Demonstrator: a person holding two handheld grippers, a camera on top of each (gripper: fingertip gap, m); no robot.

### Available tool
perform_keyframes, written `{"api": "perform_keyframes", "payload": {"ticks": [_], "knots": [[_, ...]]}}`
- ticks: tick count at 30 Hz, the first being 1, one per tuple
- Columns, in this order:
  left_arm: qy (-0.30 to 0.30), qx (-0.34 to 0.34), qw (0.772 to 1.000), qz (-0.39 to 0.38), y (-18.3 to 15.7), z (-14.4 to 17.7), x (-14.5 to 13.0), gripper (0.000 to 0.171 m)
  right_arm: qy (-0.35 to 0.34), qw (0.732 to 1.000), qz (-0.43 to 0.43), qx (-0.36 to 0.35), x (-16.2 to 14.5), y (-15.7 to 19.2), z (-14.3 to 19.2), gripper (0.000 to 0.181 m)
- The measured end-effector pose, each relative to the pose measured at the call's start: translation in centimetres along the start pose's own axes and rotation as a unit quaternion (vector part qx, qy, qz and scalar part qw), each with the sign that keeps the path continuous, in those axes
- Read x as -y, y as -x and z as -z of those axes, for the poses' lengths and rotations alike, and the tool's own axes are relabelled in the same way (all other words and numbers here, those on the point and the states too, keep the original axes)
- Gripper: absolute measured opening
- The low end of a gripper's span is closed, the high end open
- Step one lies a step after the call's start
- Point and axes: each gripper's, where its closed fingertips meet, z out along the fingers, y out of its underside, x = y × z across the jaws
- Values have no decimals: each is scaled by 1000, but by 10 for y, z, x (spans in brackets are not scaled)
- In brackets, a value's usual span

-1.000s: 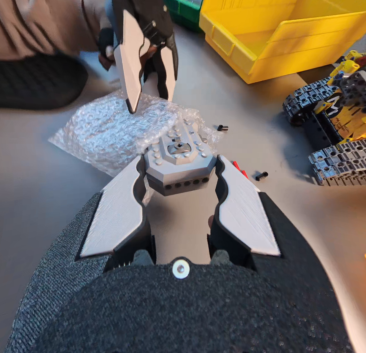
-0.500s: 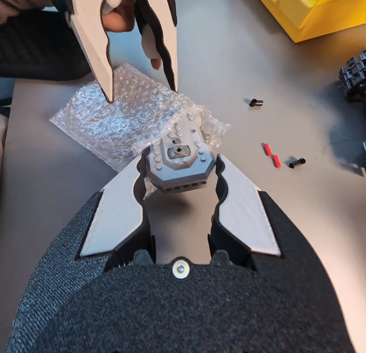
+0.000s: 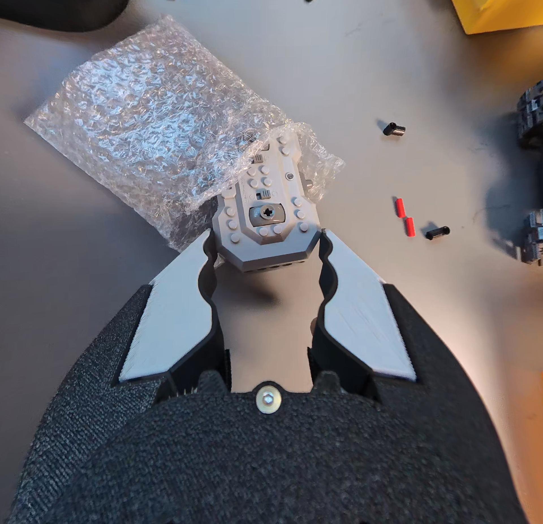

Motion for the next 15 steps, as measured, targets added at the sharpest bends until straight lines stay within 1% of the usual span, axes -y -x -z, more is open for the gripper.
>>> {"api": "perform_keyframes", "payload": {"ticks": [1,3,6,8,10,12,13,14,15], "knots": [[-10,1,1000,-8,-1,1,8,66,0,1000,8,-5,1,0,0,70],[-10,0,999,-33,-7,-4,17,67,-5,1000,17,-12,5,0,0,70],[22,-15,997,-69,-19,-26,18,73,-19,999,32,-20,13,3,-1,70],[39,-39,996,-72,-29,-44,19,77,-25,999,42,-23,18,5,-2,70],[55,-36,995,-79,-28,-59,20,79,-36,997,60,-27,24,8,-3,70],[92,-28,991,-94,-24,-73,12,78,-46,996,69,-32,28,10,-3,70],[109,-26,989,-100,-22,-78,7,78,-35,995,83,-37,25,11,-5,70],[122,-31,987,-101,-22,-79,3,68,-33,995,88,-45,23,10,-6,70],[137,-31,984,-110,-21,-80,-3,66,-38,995,80,-45,23,10,-6,70]]}}
